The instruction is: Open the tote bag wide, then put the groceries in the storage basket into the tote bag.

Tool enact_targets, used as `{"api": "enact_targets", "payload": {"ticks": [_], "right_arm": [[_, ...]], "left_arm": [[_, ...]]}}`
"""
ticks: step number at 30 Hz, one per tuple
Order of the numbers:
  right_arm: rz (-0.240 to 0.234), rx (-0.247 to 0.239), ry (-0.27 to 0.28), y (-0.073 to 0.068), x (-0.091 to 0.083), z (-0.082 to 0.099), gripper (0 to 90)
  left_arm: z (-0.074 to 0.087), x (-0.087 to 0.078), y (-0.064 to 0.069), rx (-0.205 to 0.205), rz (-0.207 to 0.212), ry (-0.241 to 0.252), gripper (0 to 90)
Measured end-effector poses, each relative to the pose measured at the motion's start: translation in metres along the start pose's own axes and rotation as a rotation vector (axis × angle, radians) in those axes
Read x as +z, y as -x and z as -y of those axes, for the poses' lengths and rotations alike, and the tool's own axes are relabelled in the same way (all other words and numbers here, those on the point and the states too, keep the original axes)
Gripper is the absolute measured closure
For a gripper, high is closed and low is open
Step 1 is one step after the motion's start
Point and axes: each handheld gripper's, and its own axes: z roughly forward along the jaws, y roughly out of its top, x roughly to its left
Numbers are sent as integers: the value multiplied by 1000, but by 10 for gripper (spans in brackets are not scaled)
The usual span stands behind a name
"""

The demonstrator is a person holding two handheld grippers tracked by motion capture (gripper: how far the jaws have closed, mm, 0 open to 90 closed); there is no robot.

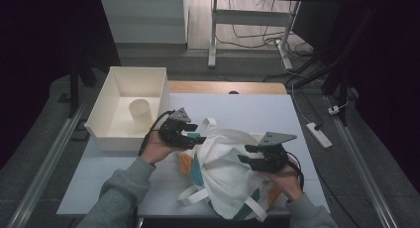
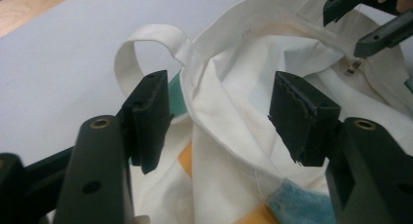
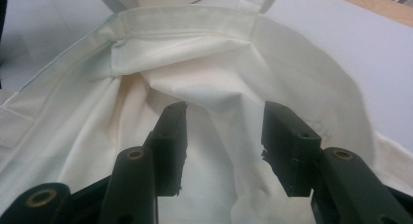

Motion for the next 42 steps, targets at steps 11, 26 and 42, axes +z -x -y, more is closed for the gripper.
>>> {"api": "enact_targets", "payload": {"ticks": [11, 26, 42], "right_arm": [[31, 20, 19, 11, -9, 2, 521], [45, 19, 20, 12, -13, 4, 507], [56, 21, 27, 15, -17, 3, 506]], "left_arm": [[4, -32, -11, -2, -27, 40, 387], [13, -58, -39, -70, -123, 55, 372], [28, -74, -76, -175, -203, 66, 350]]}}
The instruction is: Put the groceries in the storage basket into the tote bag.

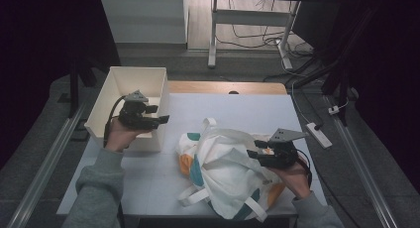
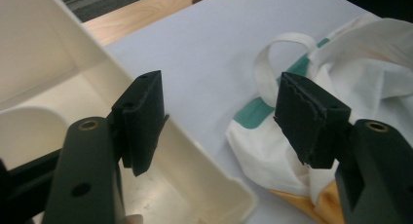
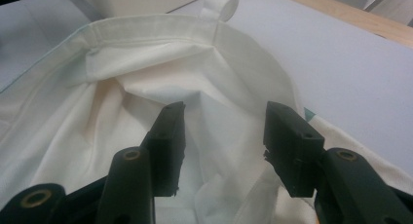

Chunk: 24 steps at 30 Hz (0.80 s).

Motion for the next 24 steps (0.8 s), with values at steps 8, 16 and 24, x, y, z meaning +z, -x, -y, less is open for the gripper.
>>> {"api": "enact_targets", "payload": {"ticks": [8, 16, 24], "right_arm": [[3, 6, -11, -1, 2, 3, 494], [5, 1, -21, -2, 3, 4, 493], [6, 0, -17, -2, 3, 4, 493]], "left_arm": [[3, -7, -22, -36, -96, -3, 338], [9, -8, -45, -91, -180, -35, 303], [12, 0, -59, -125, -232, -73, 217]]}}
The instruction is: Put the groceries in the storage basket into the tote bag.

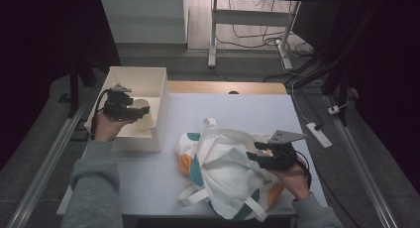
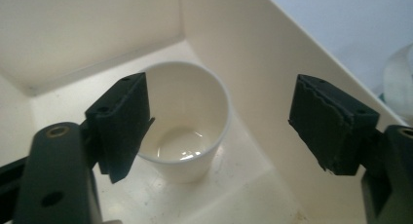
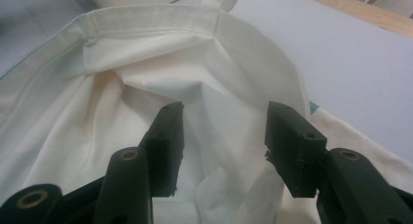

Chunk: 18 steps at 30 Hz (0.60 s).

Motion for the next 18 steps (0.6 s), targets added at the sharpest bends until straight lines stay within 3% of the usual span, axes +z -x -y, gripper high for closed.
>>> {"api": "enact_targets", "payload": {"ticks": [9, 18], "right_arm": [[-5, -2, -4, -2, 3, 1, 490], [-2, -2, -3, -2, 2, 1, 485]], "left_arm": [[1, 13, -10, -1, -29, -34, 129], [4, 23, -17, -29, -34, -59, 74]]}}
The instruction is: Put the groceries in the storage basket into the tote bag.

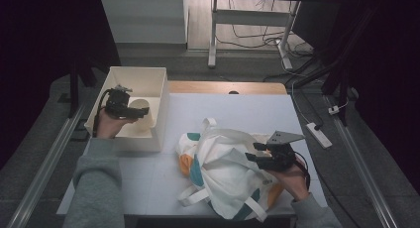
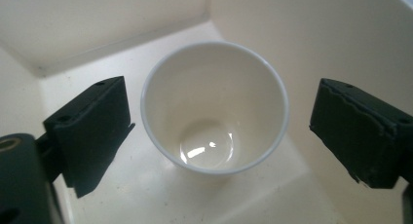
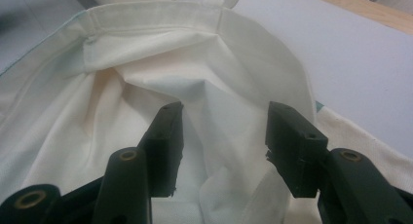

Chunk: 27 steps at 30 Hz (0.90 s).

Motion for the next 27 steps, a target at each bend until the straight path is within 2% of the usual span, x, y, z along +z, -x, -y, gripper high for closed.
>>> {"api": "enact_targets", "payload": {"ticks": [8, 10, 16, 22, 24, 27], "right_arm": [[2, 1, 2, 1, -1, 0, 483], [2, 1, 2, 0, -1, 0, 483], [2, -1, 1, 0, 0, 0, 482], [2, -1, 0, -1, 0, 0, 483], [2, 1, -1, -1, 0, 0, 483], [5, 1, -2, 0, 0, 0, 483]], "left_arm": [[1, 13, -7, -30, 11, -30, 58], [1, 13, -8, -26, 12, -19, 54], [-4, 23, -5, 6, 28, -51, 61], [-7, 36, -5, 13, 38, -87, 128], [-6, 37, -6, 15, 41, -87, 182], [-6, 36, -6, 19, 41, -88, 189]]}}
